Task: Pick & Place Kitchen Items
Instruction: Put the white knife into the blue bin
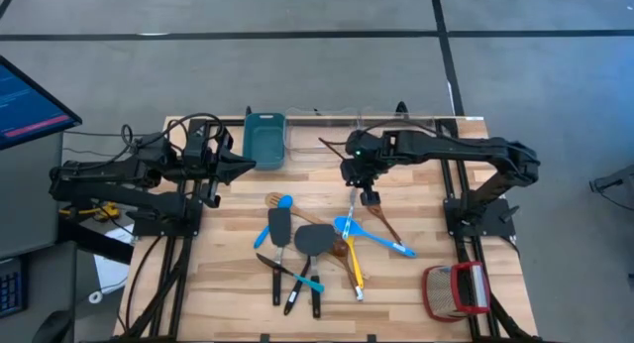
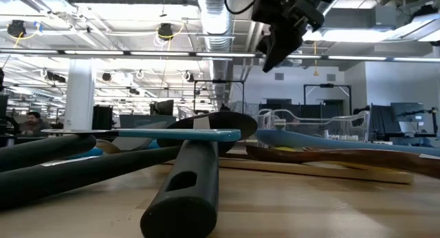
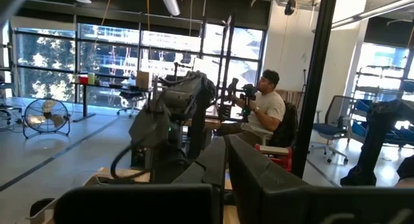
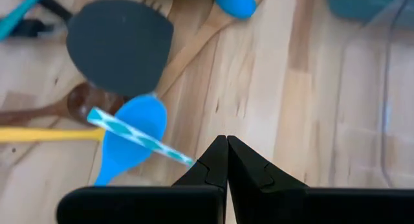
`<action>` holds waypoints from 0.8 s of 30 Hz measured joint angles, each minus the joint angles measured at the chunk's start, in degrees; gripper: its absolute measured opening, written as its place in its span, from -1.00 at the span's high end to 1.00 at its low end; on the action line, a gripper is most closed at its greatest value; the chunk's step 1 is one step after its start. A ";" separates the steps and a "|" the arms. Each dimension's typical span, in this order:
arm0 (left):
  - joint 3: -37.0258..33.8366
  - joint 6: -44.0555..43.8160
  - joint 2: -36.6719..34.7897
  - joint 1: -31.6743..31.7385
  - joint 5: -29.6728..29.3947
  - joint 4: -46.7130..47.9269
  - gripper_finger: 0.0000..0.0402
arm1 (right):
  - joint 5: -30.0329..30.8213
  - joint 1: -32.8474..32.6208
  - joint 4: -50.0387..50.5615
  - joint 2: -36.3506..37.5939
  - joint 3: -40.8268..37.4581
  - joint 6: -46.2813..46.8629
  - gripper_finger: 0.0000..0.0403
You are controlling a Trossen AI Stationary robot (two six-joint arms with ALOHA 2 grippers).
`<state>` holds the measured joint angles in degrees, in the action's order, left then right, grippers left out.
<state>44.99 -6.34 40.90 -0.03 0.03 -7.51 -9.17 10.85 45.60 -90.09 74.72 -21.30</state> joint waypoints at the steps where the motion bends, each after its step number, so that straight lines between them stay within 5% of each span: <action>1: 0.00 0.01 0.00 0.00 0.00 0.00 0.96 | 0.00 0.00 0.81 -0.27 0.00 -0.20 1.00; 24: -0.02 -0.01 -0.02 -0.02 0.00 0.02 0.96 | 0.65 -5.75 7.28 0.26 -2.56 -1.78 1.00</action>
<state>44.97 -6.35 40.88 -0.05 0.03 -7.49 -8.52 5.10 52.89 -89.82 72.16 -23.08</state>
